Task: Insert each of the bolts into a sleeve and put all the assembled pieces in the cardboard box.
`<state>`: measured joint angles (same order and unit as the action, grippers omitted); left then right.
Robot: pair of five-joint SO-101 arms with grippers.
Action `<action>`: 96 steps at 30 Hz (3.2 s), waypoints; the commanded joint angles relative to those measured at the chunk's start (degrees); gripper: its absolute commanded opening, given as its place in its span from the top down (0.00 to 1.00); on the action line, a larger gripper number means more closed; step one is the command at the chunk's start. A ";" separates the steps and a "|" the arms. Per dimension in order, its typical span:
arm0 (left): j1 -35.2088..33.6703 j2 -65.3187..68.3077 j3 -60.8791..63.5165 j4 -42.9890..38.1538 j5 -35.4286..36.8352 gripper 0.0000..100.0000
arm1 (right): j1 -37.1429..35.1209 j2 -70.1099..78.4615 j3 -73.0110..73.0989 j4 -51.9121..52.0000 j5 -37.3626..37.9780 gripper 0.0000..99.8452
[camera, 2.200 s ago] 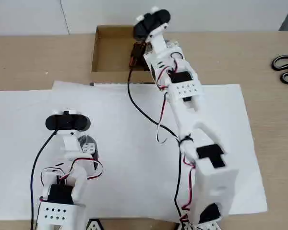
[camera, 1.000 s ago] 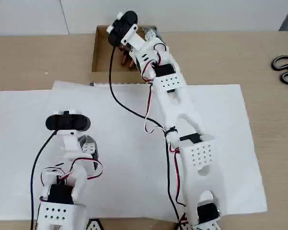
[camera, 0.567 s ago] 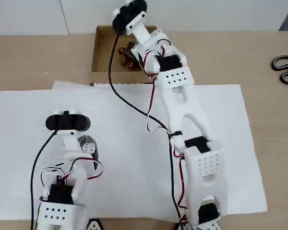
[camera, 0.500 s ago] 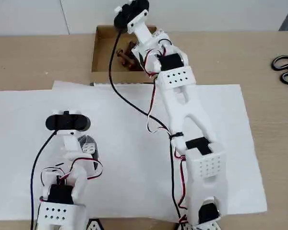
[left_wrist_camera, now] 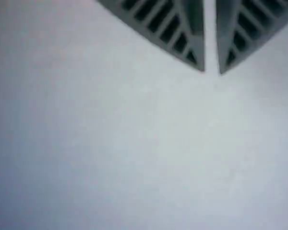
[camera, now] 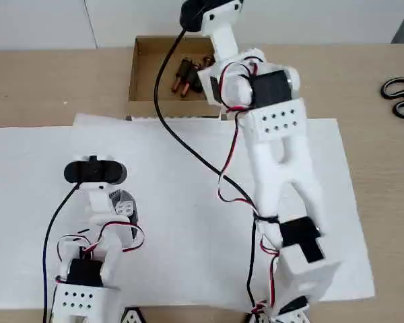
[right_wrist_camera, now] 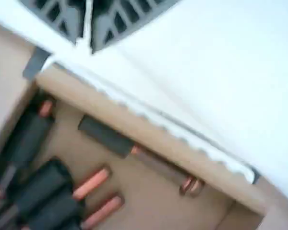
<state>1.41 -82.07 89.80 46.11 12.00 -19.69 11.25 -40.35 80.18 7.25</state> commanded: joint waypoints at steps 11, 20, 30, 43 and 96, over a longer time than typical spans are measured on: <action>0.26 -0.62 -0.40 0.09 -0.09 0.99 | 8.04 -19.21 -2.29 16.22 -9.05 1.00; 0.26 -0.62 -0.40 0.09 -0.09 0.99 | 10.59 -46.20 27.96 15.60 -9.05 1.00; 0.26 -0.62 -0.40 0.09 -0.09 0.99 | 21.93 -76.26 71.65 3.03 -8.97 1.00; 0.26 -0.62 -0.40 0.09 -0.09 0.99 | 24.66 -112.31 120.79 -16.75 -5.10 1.00; 0.26 -0.62 -0.40 0.09 -0.09 0.99 | 23.60 -115.12 136.79 -27.65 -3.78 1.00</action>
<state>1.41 -82.07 89.80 46.11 12.00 4.22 -103.12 95.65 53.71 3.12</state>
